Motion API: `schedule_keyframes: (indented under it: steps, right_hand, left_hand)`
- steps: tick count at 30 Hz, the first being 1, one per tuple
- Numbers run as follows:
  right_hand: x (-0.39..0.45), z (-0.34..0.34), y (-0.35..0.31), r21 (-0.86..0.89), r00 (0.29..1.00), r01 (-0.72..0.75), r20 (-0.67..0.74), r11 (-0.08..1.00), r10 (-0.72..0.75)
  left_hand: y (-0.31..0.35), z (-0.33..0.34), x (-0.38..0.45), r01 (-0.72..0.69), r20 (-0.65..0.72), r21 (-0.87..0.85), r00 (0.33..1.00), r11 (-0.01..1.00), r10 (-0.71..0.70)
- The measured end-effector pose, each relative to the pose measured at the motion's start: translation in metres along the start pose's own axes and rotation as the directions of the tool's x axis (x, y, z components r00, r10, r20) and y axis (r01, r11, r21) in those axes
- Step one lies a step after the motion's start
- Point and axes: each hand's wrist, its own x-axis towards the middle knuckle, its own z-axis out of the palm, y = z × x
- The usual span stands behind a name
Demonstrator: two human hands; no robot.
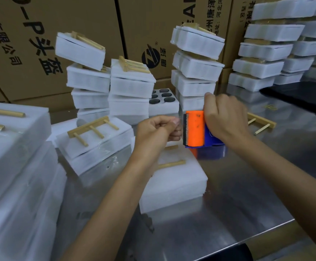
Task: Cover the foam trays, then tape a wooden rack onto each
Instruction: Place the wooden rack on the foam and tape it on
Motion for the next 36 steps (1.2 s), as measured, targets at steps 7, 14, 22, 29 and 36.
schedule_keyframes:
  steps: [7,14,22,29,36]
  right_hand:
    - [0.016,-0.006,0.056,-0.347,0.956,-0.011,0.270,0.938,0.111]
    - [0.028,-0.017,0.085,-0.494,0.828,0.003,0.489,0.869,0.275]
    - [0.037,-0.013,0.098,-0.495,0.750,0.016,0.581,0.869,0.317]
    - [0.037,-0.009,0.122,-0.566,0.741,0.085,0.586,0.820,0.327]
    - [0.041,0.005,0.119,-0.584,0.686,0.180,0.651,0.792,0.325]
  left_hand:
    - [0.020,-0.113,0.012,0.003,-0.239,-0.294,0.968,0.956,-0.076]
    - [-0.005,-0.143,0.001,0.133,-0.303,-0.466,0.905,0.875,-0.299]
    - [-0.014,-0.152,0.006,-0.013,-0.522,-0.264,0.843,0.964,-0.131]
    - [-0.059,-0.165,-0.006,0.052,-0.614,-0.051,0.786,0.997,-0.073]
    - [-0.082,-0.163,-0.007,0.243,-0.647,0.479,0.748,0.844,0.152]
